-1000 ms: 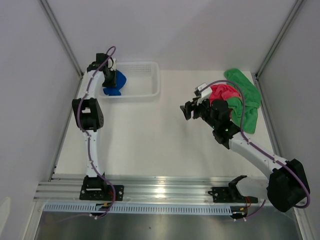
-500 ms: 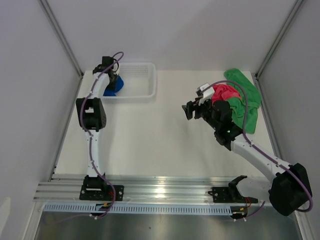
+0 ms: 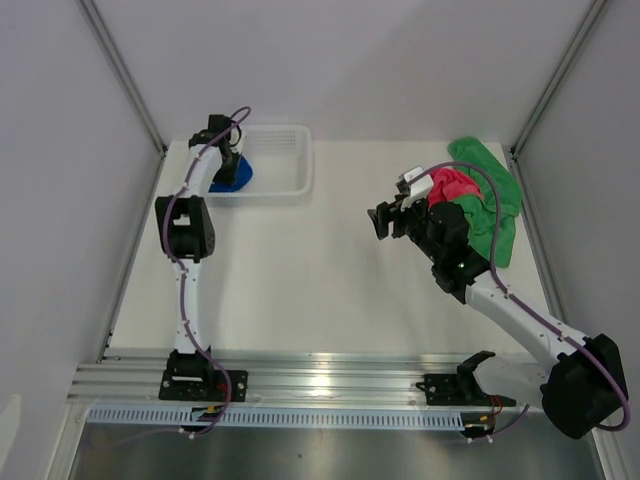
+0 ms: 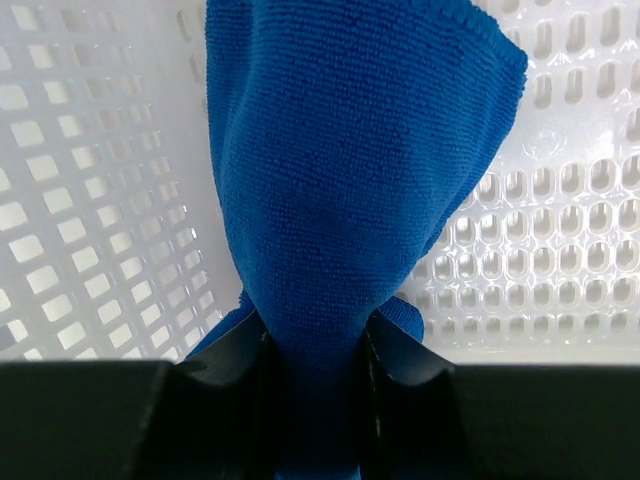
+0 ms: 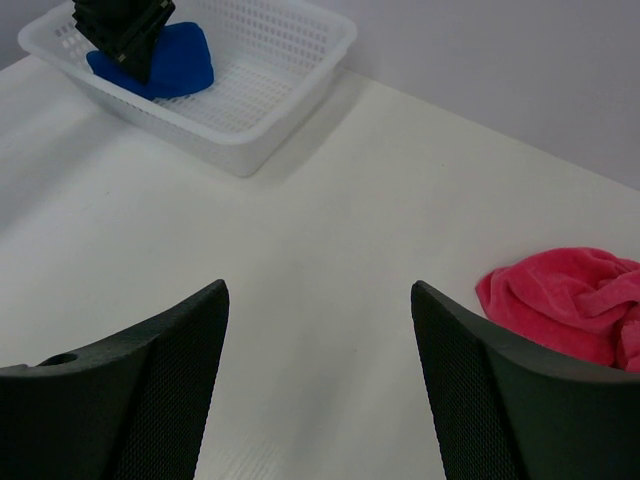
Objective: Roll the towels
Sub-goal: Place the rolled towel into the container
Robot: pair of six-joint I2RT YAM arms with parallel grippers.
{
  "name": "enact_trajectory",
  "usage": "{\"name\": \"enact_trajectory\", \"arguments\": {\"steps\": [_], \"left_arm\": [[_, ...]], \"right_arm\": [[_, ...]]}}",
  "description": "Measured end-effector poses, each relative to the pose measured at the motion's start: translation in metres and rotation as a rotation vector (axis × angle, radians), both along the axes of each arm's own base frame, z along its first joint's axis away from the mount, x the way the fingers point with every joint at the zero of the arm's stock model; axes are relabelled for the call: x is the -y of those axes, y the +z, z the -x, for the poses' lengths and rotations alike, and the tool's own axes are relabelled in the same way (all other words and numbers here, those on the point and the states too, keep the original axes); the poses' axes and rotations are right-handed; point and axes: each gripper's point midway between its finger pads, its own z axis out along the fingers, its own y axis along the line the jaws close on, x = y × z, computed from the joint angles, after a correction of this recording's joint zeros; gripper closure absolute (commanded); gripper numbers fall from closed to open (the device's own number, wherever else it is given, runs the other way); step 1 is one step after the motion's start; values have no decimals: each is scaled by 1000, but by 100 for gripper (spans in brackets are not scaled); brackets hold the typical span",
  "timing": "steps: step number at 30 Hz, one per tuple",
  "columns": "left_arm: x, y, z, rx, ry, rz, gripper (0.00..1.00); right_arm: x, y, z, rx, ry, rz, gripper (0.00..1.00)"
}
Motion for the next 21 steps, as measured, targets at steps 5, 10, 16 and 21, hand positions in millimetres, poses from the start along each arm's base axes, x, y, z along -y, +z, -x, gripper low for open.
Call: {"name": "enact_trajectory", "arguments": {"steps": [5,10,16,21], "left_arm": [[-3,0,0,6,46,35,82],[-7,2,0,21,112,149,99],[-4,13,-2,45,127,211,99],[35,18,-3,47,71,237,96]], "right_arm": [[3,7,2,21,-7,1,24],[5,5,3,13,-12,11,24],[6,2,4,3,-12,21,23],[6,2,4,3,-12,21,23]]}}
